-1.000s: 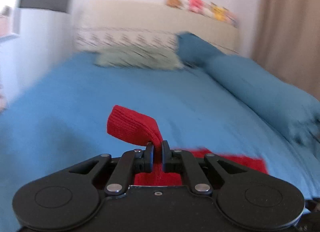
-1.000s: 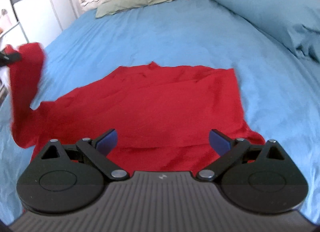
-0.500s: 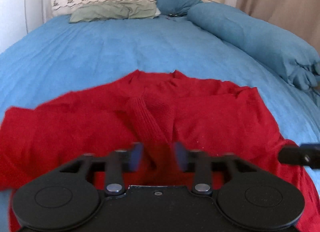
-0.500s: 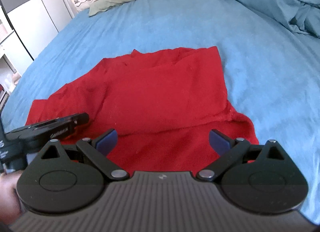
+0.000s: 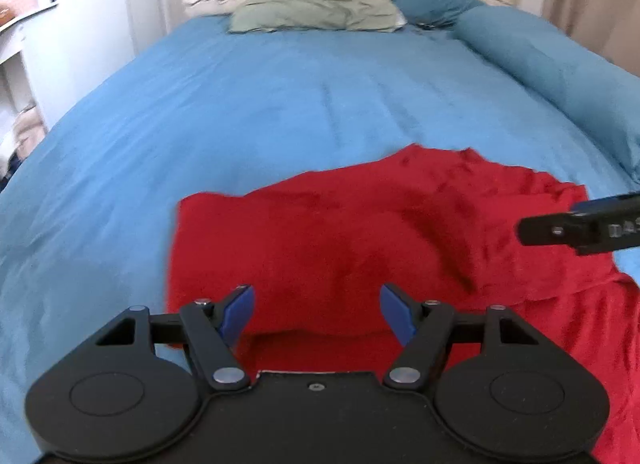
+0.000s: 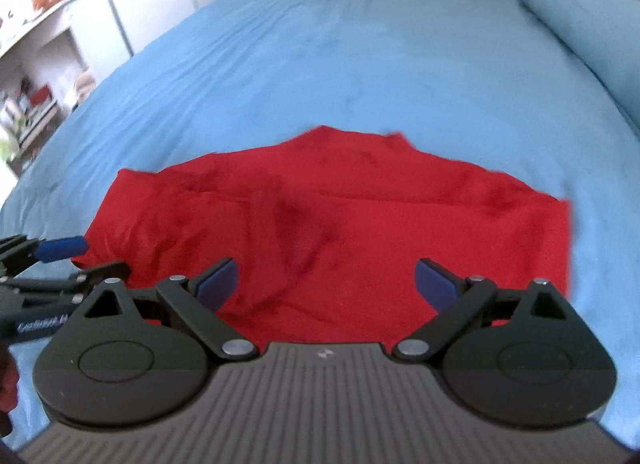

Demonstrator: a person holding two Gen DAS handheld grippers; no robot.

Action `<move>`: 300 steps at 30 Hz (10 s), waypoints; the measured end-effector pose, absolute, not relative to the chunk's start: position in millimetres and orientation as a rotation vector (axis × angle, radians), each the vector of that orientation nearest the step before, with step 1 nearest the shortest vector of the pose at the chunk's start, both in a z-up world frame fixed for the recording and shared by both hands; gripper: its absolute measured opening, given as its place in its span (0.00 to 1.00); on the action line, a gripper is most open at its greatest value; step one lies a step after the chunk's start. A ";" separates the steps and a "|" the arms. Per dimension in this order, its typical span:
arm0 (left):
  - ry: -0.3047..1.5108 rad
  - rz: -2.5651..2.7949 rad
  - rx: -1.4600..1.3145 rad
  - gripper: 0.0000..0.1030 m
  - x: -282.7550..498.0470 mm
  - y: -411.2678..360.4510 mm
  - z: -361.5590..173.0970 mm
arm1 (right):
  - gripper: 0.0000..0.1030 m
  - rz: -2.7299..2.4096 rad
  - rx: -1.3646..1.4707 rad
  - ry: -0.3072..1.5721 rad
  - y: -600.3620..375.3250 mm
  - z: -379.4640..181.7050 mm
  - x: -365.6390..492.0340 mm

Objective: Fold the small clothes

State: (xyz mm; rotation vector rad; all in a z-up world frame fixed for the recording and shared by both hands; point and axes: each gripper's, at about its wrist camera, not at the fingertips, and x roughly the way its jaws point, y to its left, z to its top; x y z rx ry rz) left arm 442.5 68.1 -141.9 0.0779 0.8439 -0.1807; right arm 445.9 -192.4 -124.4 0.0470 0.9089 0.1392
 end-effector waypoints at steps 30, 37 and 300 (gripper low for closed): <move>0.882 -0.170 -0.059 0.72 446.3 90.9 -149.8 | 0.26 -0.038 0.339 0.970 -227.7 -181.7 456.4; 0.899 -0.167 -0.033 0.72 445.3 85.5 -155.5 | 0.78 -0.044 0.485 0.904 -231.2 -189.3 442.2; 1.030 -0.269 0.087 0.95 517.7 -94.0 -183.4 | 0.31 -0.328 0.753 0.717 -377.8 -206.2 356.8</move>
